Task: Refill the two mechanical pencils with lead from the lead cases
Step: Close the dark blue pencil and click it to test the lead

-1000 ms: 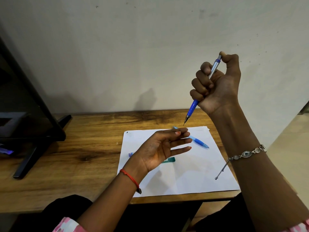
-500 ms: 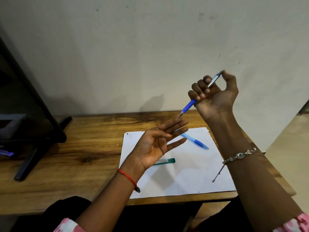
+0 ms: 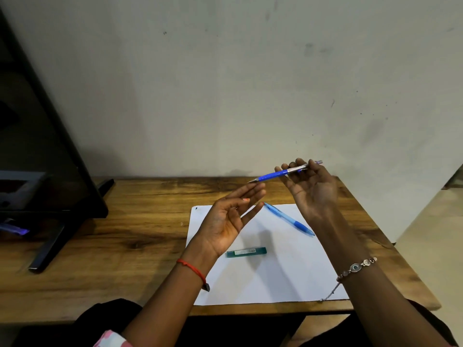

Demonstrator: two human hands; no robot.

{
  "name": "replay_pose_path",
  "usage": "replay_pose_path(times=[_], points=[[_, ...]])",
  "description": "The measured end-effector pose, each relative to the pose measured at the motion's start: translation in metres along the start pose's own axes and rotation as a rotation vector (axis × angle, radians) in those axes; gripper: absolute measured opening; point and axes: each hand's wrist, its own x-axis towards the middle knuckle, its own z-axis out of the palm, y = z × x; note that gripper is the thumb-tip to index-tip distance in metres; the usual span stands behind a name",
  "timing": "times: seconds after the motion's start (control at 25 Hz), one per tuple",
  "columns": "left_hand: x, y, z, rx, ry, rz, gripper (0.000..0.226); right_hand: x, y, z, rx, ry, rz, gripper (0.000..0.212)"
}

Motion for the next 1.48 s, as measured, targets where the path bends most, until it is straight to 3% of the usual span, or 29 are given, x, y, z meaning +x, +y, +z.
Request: replay_pose_path(times=[0.12, 0.4, 0.6, 0.92, 1.48], points=[[0.001, 0.003, -0.005, -0.003, 0.084, 0.022, 0.037, -0.004, -0.003, -0.009, -0.257, -0.023, 0.046, 0.032], [-0.001, 0.015, -0.013, 0.065, 0.195, 0.043, 0.031, -0.010, -0.012, -0.019, -0.737, -0.043, 0.151, 0.013], [0.000, 0.018, -0.019, 0.093, 0.289, -0.033, 0.028, -0.009, -0.013, -0.026, -1.287, -0.110, 0.169, 0.009], [-0.001, 0.029, -0.034, 0.615, 0.614, -0.190, 0.015, -0.004, 0.014, -0.036, -1.461, -0.072, 0.106, 0.019], [-0.001, 0.037, -0.037, 0.695, 0.660, -0.209, 0.019, 0.007, 0.040, -0.044, -1.780, 0.001, 0.147, 0.024]])
